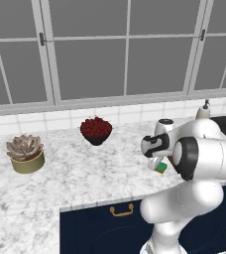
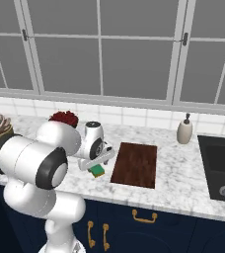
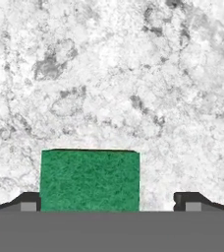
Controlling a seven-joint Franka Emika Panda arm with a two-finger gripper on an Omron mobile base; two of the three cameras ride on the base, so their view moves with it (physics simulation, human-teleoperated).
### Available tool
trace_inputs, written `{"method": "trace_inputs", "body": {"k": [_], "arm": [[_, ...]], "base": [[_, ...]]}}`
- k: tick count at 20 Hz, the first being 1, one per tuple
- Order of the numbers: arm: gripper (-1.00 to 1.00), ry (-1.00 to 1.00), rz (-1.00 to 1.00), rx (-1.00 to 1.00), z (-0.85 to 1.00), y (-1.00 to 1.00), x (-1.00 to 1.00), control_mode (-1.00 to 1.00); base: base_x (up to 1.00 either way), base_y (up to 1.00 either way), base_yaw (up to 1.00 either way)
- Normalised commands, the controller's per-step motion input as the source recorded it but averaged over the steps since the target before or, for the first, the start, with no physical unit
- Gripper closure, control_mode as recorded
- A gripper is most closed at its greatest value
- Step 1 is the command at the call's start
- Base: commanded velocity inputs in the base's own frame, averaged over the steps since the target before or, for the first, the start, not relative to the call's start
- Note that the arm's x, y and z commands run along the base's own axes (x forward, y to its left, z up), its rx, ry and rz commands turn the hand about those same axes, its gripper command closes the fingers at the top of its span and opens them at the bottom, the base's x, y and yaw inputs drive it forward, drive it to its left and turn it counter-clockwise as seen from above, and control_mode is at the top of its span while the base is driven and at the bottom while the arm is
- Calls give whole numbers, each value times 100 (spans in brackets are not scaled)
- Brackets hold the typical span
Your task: Pick up the sponge from the counter and clean the cutting board by briefly scrubbing or pressing down on the cutting board. Once finished, release the sponge.
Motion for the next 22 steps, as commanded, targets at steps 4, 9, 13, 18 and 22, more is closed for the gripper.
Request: {"method": "trace_inputs", "body": {"k": [4, 9, 13, 18, 22], "arm": [[-100, 2, 1, 0, -31, 0, 3, -100], [-100, 6, 3, 0, -21, 0, -17, -100], [-100, 4, 1, 0, -13, 0, -18, -100], [-100, 6, 1, 0, -31, 0, -3, -100], [100, 2, 0, 0, -3, 2, 0, -100]], "base": [[0, 0, 0], [0, 0, 0], [0, 0, 0], [0, 0, 0], [0, 0, 0]]}}
